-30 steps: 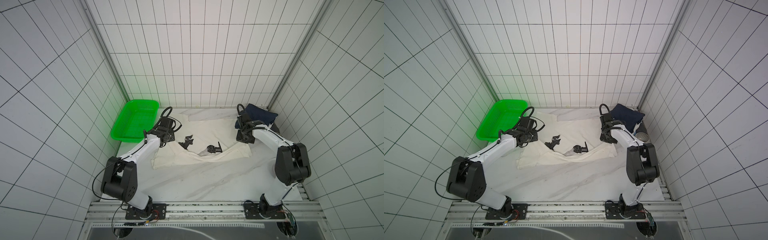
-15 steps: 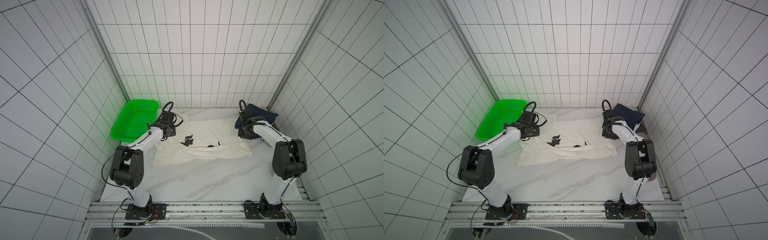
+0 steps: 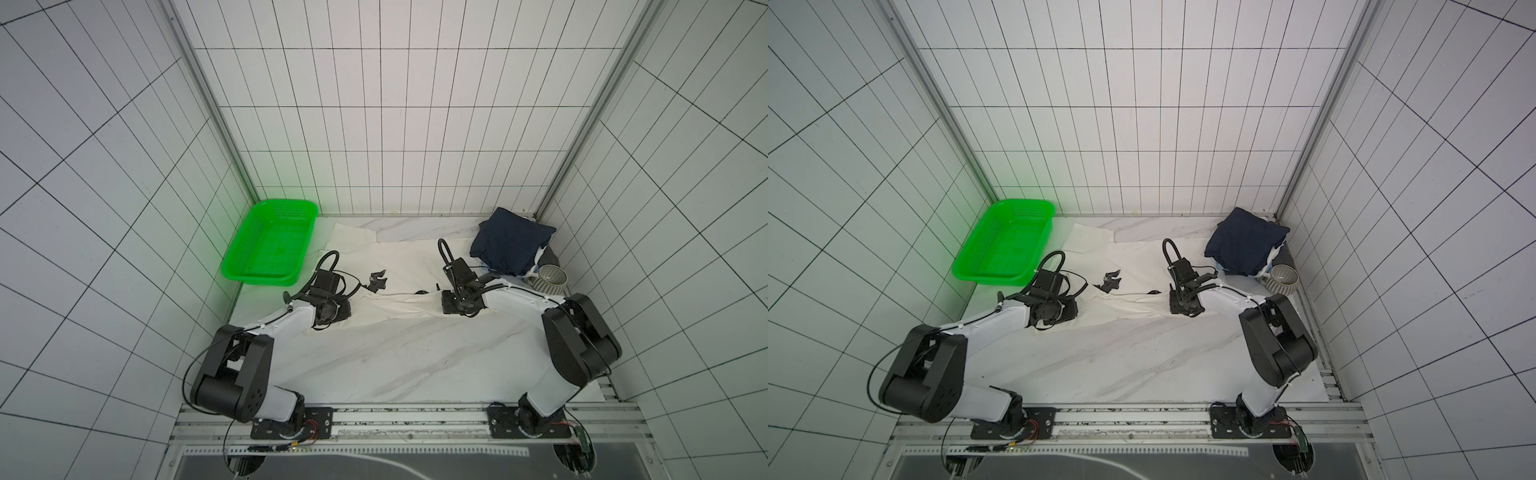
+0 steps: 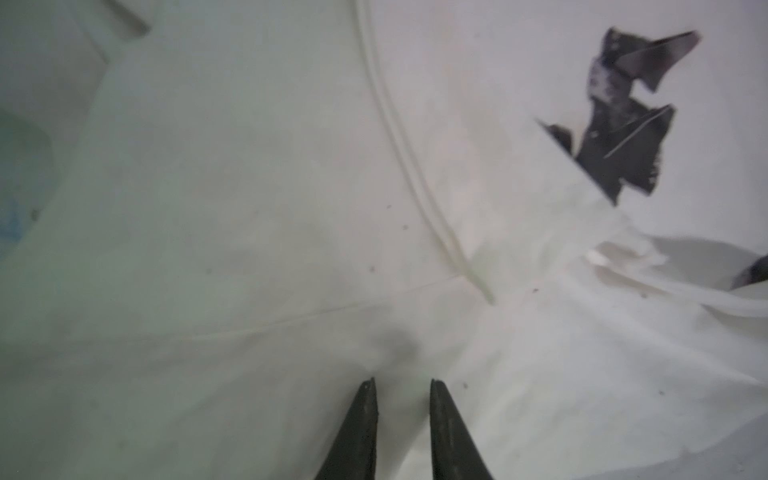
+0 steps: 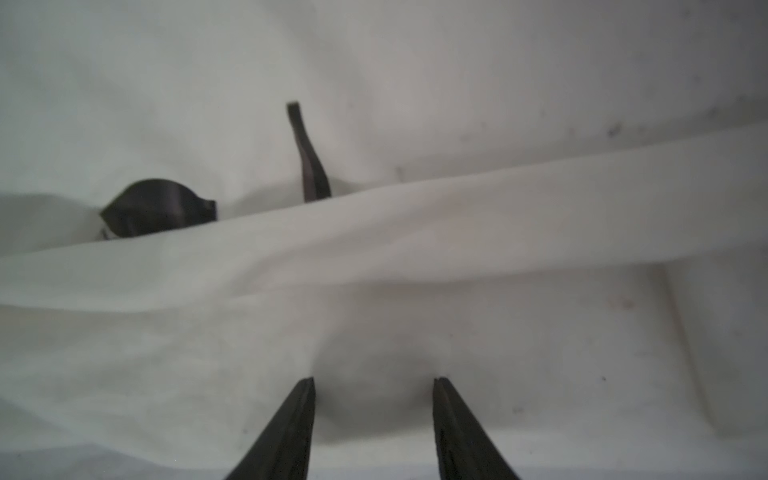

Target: Fold and stack the t-shirts

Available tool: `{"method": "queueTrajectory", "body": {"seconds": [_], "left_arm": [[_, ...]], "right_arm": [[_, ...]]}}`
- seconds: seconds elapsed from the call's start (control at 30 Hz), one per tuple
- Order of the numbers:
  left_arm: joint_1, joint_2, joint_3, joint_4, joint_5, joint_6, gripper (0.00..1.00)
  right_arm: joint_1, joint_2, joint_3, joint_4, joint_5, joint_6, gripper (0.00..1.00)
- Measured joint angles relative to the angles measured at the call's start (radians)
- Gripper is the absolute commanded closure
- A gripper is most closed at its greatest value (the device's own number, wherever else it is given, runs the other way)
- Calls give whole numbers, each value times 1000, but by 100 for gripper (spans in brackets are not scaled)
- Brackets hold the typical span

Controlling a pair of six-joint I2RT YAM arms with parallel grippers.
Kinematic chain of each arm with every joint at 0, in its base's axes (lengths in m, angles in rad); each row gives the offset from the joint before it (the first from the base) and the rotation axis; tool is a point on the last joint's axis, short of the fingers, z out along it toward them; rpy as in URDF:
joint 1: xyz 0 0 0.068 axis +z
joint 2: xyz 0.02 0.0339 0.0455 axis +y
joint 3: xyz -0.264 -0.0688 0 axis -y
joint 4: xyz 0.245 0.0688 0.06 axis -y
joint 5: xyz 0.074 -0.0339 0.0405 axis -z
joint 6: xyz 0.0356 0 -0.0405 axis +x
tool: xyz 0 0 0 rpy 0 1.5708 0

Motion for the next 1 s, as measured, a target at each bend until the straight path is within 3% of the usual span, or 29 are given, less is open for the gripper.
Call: {"method": "queueTrajectory", "body": {"seconds": [0.33,0.53,0.77,0.87,0.93,1.0], "left_arm": [[67,45,34,26,-30,26,81],[97,28,34,-20,-71,40,93],[192,-102,-20,-103,-139,45,94],[225,-140,-22,-121,-144,47,93],[224,-163,-22,-122,-124,50,91],[209,-178,-14,-124,-92,54,81]], "right_arm": [[-37,-68,-154,164,14,43,66],[-18,-154,-256,228,6,88,70],[14,-290,-326,101,-25,142,70],[14,-327,-324,3,-31,146,64],[10,-347,-319,-53,-20,141,61],[-11,-351,-295,-114,-2,126,59]]}}
